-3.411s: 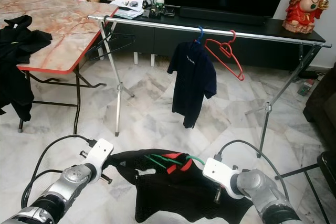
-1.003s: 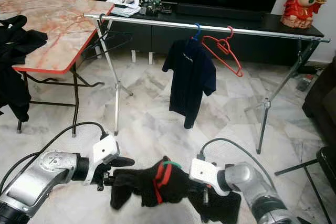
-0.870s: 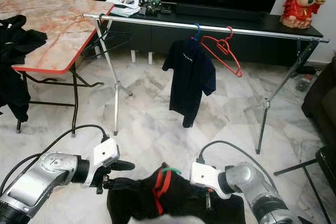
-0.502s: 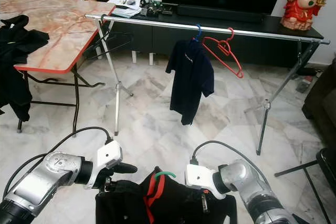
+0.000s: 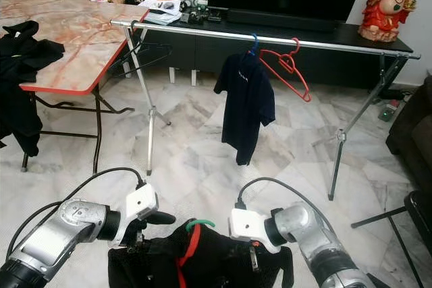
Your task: Hang hanger
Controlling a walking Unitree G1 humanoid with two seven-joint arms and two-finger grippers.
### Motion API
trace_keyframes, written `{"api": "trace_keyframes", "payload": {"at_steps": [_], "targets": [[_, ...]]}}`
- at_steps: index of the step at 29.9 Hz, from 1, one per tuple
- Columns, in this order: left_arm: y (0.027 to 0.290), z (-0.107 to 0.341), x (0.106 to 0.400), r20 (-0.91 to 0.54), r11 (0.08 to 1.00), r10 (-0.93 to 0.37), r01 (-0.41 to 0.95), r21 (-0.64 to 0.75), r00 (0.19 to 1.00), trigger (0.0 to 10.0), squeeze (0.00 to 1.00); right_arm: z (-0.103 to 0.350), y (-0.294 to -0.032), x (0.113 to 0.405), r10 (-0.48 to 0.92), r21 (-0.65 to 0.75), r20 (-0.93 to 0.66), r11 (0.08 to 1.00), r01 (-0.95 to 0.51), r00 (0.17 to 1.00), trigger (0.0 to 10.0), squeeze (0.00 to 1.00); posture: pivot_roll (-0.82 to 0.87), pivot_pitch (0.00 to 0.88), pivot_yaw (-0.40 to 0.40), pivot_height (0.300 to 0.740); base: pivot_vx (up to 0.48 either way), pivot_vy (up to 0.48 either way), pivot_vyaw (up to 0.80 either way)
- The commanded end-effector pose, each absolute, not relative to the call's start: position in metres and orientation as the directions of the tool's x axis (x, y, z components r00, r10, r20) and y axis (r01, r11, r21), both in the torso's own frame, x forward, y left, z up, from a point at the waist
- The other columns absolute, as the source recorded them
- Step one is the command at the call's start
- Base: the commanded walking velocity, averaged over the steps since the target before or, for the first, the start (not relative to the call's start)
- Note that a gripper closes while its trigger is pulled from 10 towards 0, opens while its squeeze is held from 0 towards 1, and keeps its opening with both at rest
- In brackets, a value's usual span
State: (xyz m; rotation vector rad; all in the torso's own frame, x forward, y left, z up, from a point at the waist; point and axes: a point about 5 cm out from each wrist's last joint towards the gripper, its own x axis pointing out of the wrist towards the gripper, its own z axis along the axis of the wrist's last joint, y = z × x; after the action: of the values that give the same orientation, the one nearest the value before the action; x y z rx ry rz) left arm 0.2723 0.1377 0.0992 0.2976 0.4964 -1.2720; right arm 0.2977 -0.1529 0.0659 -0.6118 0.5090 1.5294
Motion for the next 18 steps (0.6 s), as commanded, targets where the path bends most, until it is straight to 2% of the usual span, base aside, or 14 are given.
{"api": "trace_keyframes", "payload": {"at_steps": [1,12,16,17,18], "targets": [[0.136,0.093,0.267,-0.542,0.256,-0.822,0.963,-0.079,0.174,10.0,0.00,0.076,-0.148,0.302,0.792,-0.091,-0.611,-0.055,-0.994,0.012,0.0,0.00,0.03,0.004,-0.072,0.740,0.000,0.000,0.00],[0.137,0.086,0.269,-0.578,0.260,-0.797,0.964,-0.063,0.177,10.0,0.00,0.085,-0.141,0.306,0.812,-0.112,-0.584,-0.051,-0.992,0.024,0.0,0.00,0.03,0.008,-0.073,0.740,0.000,0.000,0.00],[0.137,0.087,0.275,-0.570,0.301,-0.790,0.953,-0.036,0.228,10.0,0.00,0.089,-0.137,0.306,0.821,-0.110,-0.571,-0.060,-0.992,0.014,0.0,0.00,0.04,0.014,-0.074,0.740,0.000,0.000,0.00],[0.137,0.087,0.276,-0.568,0.309,-0.789,0.951,-0.034,0.236,9.9,0.00,0.089,-0.137,0.306,0.821,-0.109,-0.570,-0.062,-0.992,0.012,0.0,0.00,0.04,0.014,-0.074,0.740,0.000,0.000,0.00],[0.137,0.087,0.276,-0.567,0.313,-0.788,0.949,-0.032,0.240,8.8,0.00,0.089,-0.137,0.306,0.822,-0.109,-0.570,-0.063,-0.992,0.011,0.0,0.00,0.04,0.014,-0.074,0.740,0.000,0.000,0.00]]}}
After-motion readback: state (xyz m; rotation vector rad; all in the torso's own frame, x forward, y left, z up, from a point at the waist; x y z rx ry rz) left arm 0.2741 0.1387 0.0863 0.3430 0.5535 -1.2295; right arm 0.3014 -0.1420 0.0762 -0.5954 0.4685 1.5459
